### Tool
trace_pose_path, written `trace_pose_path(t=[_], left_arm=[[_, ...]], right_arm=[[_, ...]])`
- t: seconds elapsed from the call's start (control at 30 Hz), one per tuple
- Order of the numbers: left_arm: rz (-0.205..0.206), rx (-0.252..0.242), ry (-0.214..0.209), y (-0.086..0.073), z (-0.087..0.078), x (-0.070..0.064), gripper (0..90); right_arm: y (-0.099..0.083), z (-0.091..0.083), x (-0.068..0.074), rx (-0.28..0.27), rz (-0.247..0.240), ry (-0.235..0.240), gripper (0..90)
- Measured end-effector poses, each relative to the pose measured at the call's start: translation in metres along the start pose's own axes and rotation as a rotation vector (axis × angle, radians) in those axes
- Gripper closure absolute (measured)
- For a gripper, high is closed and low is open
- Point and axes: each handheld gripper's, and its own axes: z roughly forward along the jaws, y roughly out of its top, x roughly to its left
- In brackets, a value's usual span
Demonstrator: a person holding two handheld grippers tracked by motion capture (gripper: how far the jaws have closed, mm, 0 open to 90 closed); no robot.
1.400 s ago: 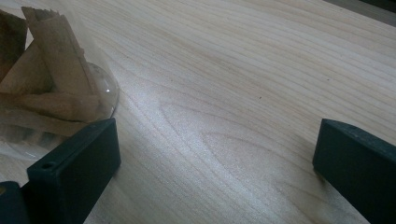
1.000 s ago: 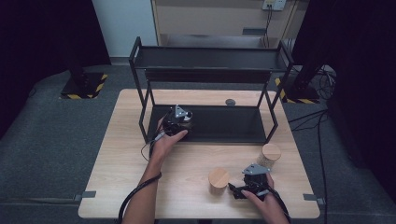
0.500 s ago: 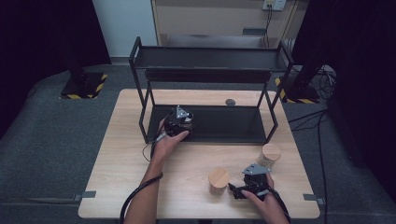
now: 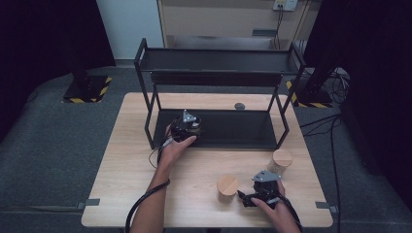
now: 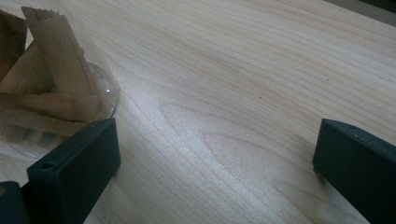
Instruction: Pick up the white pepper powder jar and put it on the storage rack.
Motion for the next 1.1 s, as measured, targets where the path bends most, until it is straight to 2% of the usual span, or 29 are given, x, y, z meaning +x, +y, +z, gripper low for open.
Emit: trace_pose_path(t=[0.17, 0.3, 0.47, 0.57, 0.9, 1.1], left_arm=[[-0.032, 0.001, -0.011, -0.003, -0.001, 0.004, 27.9], [-0.029, 0.007, -0.005, -0.001, -0.001, 0.003, 27.2], [-0.023, 0.02, 0.013, 0.002, -0.005, -0.003, 14.8], [-0.041, 0.018, 0.022, 0.0, -0.01, -0.004, 10.0], [-0.054, -0.001, 0.045, -0.009, -0.036, -0.013, 8.3], [-0.041, 0.003, 0.049, -0.011, -0.044, -0.019, 7.8]], right_arm=[[0.0, 0.0, 0.0, 0.0, 0.0, 0.0, 0.7], [0.0, 0.0, 0.0, 0.0, 0.0, 0.0, 0.6], [0.0, 0.0, 0.0, 0.0, 0.0, 0.0, 0.6], [0.0, 0.0, 0.0, 0.0, 0.0, 0.0, 0.6], [0.0, 0.0, 0.0, 0.0, 0.0, 0.0, 0.6], [0.0, 0.0, 0.0, 0.0, -0.001, -0.001, 0.6]])
